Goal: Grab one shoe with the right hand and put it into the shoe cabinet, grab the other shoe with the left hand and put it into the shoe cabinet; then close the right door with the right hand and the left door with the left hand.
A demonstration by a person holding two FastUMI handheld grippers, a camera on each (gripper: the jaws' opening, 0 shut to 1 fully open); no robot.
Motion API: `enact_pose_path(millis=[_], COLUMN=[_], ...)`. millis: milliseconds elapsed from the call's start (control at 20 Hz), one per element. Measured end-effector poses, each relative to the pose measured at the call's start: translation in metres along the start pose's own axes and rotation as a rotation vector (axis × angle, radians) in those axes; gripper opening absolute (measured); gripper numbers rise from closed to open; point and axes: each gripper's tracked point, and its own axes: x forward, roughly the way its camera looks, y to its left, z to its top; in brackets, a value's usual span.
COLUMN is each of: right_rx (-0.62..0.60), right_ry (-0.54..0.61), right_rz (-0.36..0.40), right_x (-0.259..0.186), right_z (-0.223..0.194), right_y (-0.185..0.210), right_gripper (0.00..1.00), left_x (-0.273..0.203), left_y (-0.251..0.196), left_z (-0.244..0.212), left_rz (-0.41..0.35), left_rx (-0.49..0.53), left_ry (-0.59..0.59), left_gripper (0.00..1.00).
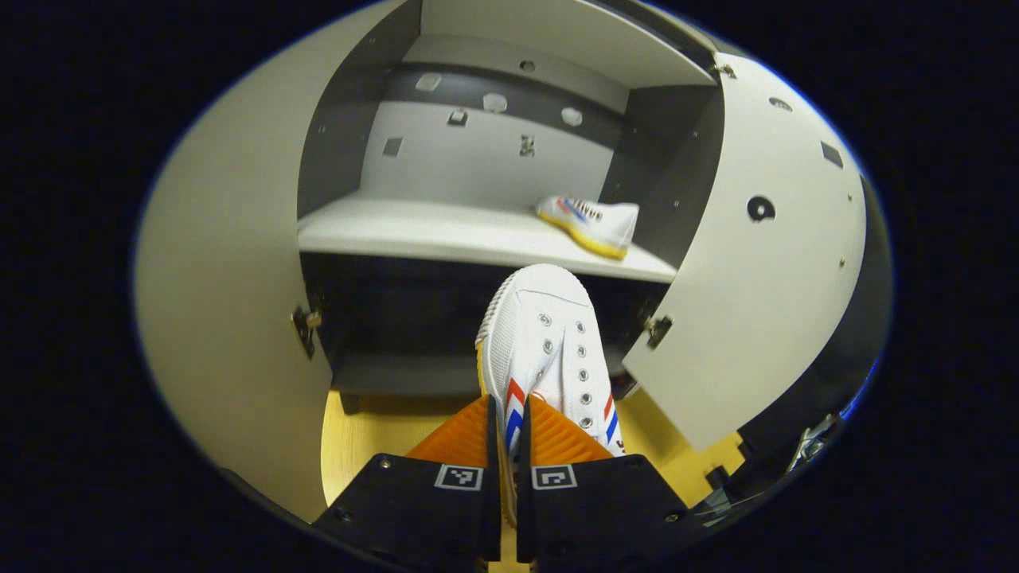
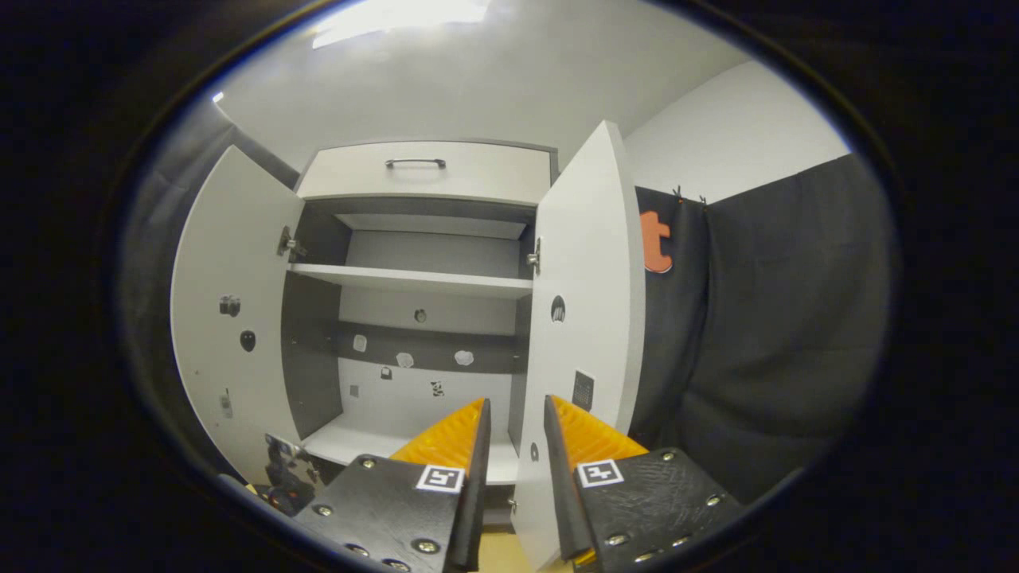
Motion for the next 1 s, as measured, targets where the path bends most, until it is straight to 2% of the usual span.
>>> enact_pose_path(millis=[250, 500, 700, 1000], right_rx=[0.017, 0.045, 0.064, 0.035], right_ry=[-0.013, -0.03, -0.043, -0.062], right_rz=[-0.009, -0.013, -0.026, -0.103], right_x=[-0.004, -0.009, -0.016, -0.026], right_z=[0.004, 0.013, 0.02, 0.022], right_y=[-0.014, -0.031, -0.049, -0.082], right_gripper=[0.37, 0.37, 0.37, 0.37], left_x=[0.005, 0.041, 0.08, 0.138], left_y=[-0.009, 0.004, 0.021, 0.04], left_z=[0.113, 0.185, 0.212, 0.205], left_rz=[-0.034, 0.01, 0.059, 0.107], left_rx=[0.0, 0.025, 0.035, 0.04], left_ry=[-0.182, -0.261, -0.267, -0.199], left_gripper=[0.08, 0.08, 0.08, 0.08])
